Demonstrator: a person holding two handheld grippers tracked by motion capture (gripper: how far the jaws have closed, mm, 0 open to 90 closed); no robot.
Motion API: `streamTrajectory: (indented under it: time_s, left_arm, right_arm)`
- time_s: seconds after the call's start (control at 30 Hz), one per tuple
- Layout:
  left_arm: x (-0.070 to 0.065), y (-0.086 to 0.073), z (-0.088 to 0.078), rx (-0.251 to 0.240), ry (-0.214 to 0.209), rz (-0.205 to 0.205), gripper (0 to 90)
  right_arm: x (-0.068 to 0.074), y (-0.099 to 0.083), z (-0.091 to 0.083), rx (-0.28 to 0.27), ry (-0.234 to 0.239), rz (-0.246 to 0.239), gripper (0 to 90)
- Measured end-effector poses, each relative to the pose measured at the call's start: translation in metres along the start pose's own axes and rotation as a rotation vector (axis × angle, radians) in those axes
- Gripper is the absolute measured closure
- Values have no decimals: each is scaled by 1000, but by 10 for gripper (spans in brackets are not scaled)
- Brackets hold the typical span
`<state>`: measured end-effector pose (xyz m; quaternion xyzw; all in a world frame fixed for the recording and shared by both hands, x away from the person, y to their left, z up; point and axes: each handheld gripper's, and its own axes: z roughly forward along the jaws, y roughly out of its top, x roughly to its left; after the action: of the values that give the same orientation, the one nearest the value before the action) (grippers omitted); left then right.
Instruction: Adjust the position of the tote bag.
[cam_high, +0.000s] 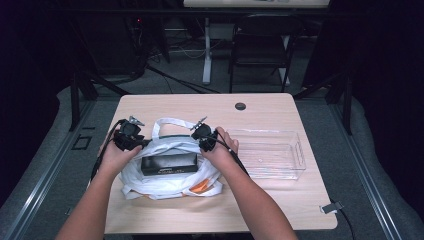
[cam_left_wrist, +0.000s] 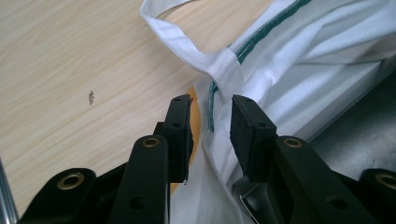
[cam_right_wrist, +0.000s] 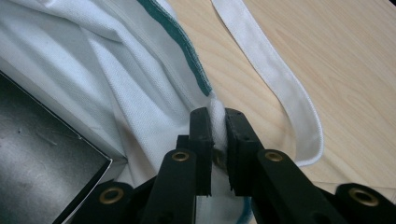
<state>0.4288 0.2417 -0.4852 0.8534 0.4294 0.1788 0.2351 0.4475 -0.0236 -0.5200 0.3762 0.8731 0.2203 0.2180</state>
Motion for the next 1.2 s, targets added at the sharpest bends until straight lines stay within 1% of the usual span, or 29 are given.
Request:
streamTrajectory:
  time_s: [0.03, 0.07, 0.1, 0.17, 0.2, 0.27, 0.3, 0.33, 0.37, 0.4, 0.43, 0.47, 0.5, 0.53, 0.57, 0.6, 0.63, 0.7, 0.77, 0.9, 0.93, 1.0, 1.03, 1.2]
  left_arm:
    - [-1, -1, -2, -4, 11, 0, 678]
    - [-1, -1, -4, 4, 10, 3, 677]
    - [-2, -2, -6, 2, 18, 3, 676]
    - [-3, -4, -9, 20, 23, 13, 675]
    - [-4, -6, -9, 27, 31, 17, 675]
    - [-5, -9, -10, 38, 28, 22, 675]
    - [-5, -11, -11, 39, 26, 25, 676]
    - [-6, -12, -11, 43, 33, 33, 677]
    - [-6, -13, -10, 58, 49, 43, 687]
    - [-6, -15, -9, 64, 57, 45, 700]
    - [-4, -16, -8, 62, 52, 46, 709]
    - [-4, -17, -8, 60, 48, 44, 727]
    - [-3, -18, -8, 60, 50, 45, 744]
    - [-2, -18, -7, 62, 48, 41, 761]
    - [-2, -18, -6, 63, 48, 43, 775]
    - [-2, -19, -6, 64, 55, 49, 785]
    - [-2, -19, -5, 64, 55, 48, 803]
    - [-1, -19, -4, 63, 59, 48, 829]
    - [0, -20, -2, 62, 62, 49, 854]
    - [0, -20, 0, 61, 71, 45, 869]
    - [1, -19, 1, 62, 74, 46, 873]
    - [1, -19, 3, 63, 79, 45, 876]
    - [2, -19, 4, 65, 82, 41, 878]
    - [6, -19, 9, 68, 86, 23, 882]
  right_arm:
    - [-1, 0, -1, 9, 2, -7, 825]
    - [-1, 0, 0, 9, 2, -6, 825]
    - [-1, 0, 0, 9, 3, -5, 825]
    - [-1, 0, -1, 9, 1, -6, 825]
    - [0, 0, -1, 7, 0, -6, 825]
    - [0, -1, 0, 1, 3, 0, 825]
    - [-1, 0, -1, 10, 2, -7, 825]
    - [0, -1, 0, 3, 4, 0, 825]
    - [0, -1, 0, -6, 3, 9, 825]
    - [0, -1, 0, -3, 2, 8, 825]
    - [0, -1, 0, -3, 2, 8, 825]
    - [0, -1, 0, 5, 3, 0, 825]
    - [1, -1, 0, -7, 0, 11, 825]
    - [0, -1, 0, 0, 0, 5, 825]
    - [1, -1, 0, -7, 0, 11, 825]
    - [0, -1, 0, 5, 3, 0, 825]
    - [0, -1, 0, -3, 2, 8, 825]
    - [-1, -1, 0, 4, 4, 3, 825]
    - [0, -2, 1, -4, 5, 11, 825]
    - [-1, -2, 0, 9, 7, -2, 825]
    - [-1, -3, 1, 1, 5, 6, 825]
    - [0, -2, 1, 3, 4, 5, 825]
    - [0, -3, 2, -7, 4, 16, 825]
    - [1, -3, 2, -8, 3, 15, 825]
